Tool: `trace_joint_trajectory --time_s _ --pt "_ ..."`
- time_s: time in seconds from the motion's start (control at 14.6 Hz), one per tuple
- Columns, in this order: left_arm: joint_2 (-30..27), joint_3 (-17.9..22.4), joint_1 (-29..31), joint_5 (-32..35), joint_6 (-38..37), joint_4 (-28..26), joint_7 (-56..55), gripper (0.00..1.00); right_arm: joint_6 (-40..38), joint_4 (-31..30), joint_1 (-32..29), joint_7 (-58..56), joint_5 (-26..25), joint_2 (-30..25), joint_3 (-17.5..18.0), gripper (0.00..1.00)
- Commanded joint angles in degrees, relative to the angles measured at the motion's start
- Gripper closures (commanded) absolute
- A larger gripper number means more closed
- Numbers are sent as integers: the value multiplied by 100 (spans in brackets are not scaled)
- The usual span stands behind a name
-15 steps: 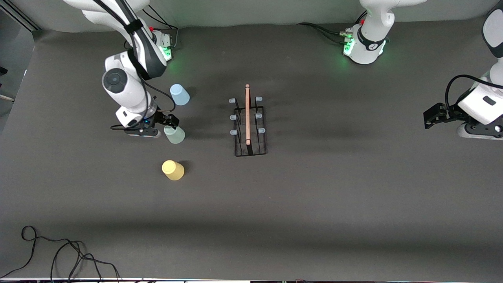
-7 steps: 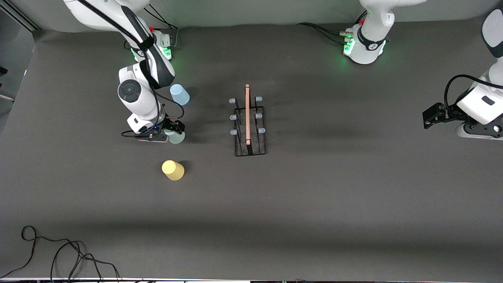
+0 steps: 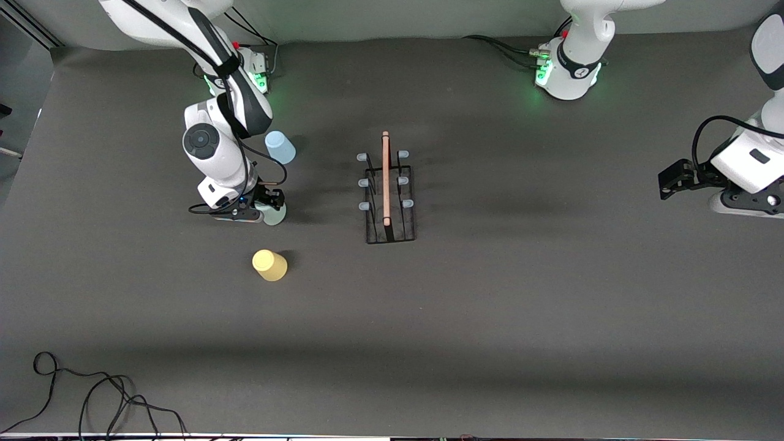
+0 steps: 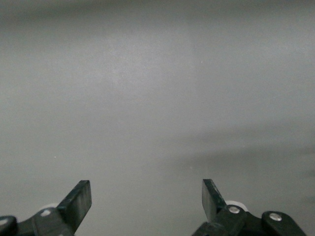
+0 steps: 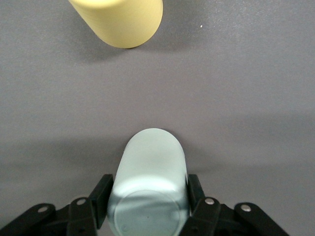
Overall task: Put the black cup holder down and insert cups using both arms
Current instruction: 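Grasp the pale green cup with the right gripper, then carry the green cup over the rack and place it on a peg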
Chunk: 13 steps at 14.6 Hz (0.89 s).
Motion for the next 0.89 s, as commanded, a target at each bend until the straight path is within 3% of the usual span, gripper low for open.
trace_joint_trajectory --time_s 0.0,0.27,0.48,0.82 --pt "-46 18 37 -158 -113 27 140 0 -813 78 69 -73 18 -734 -84 84" --pt "-55 18 28 -158 -157 27 131 0 -1956 517 69 40 35 -1438 -120 87" --pt "-55 18 28 -141 -227 80 131 0 -2721 1123 104 294 395 -1563 -32 88" --pt "77 27 54 -149 -227 309 122 0 -2890 1687 1086 1682 413 -1457 -32 88"
